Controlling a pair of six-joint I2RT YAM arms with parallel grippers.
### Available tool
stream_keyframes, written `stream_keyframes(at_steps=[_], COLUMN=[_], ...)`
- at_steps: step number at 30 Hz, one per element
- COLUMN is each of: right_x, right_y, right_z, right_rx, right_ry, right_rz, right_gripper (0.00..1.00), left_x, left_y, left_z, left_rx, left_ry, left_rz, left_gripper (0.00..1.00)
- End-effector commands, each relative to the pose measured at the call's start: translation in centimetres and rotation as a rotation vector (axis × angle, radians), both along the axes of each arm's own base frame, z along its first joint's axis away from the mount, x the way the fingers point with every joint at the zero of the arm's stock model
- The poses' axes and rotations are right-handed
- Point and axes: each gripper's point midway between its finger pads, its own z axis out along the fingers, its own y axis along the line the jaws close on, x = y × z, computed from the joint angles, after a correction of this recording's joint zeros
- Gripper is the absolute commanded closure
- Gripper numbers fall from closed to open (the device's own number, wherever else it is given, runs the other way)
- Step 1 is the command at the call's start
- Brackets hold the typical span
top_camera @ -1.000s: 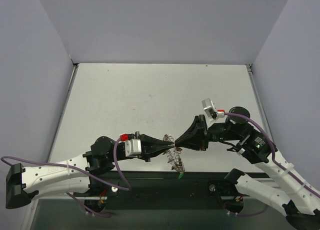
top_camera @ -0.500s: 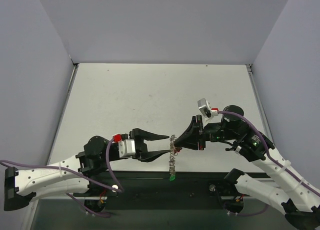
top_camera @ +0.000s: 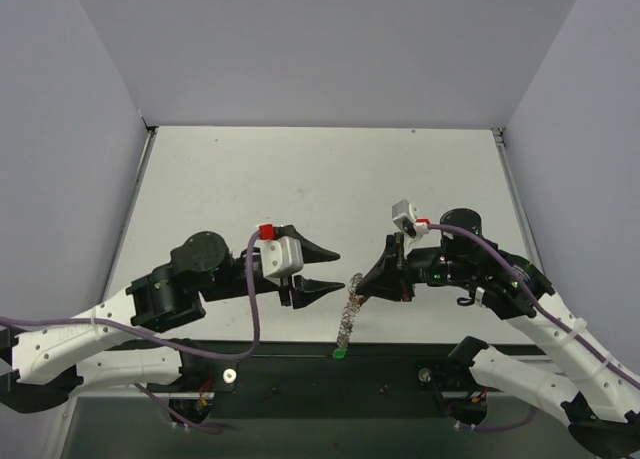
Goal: Put the keys on the keyring
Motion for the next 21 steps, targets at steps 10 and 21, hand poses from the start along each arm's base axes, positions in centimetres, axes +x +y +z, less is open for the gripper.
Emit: stream_keyframes(at_steps=[10, 21], right_x=[-0.4, -1.5], right_y=[-2.0, -1.7], right_z=[0.1, -0.2], right_rx=[-0.122, -0.152], right_ry=[-0.024, -0.007], right_rz=[-0.024, 0.018], right_gripper=[1.00, 1.00], left_x=[-3.0, -2.4], left_y=[-1.6, -2.4], left_z=[-7.8, -8.0], left_rx=[0.483, 0.423], left_ry=[0.225, 0.208], left_rz=[-0.225, -0.256], left_gripper=[0.22, 0.41])
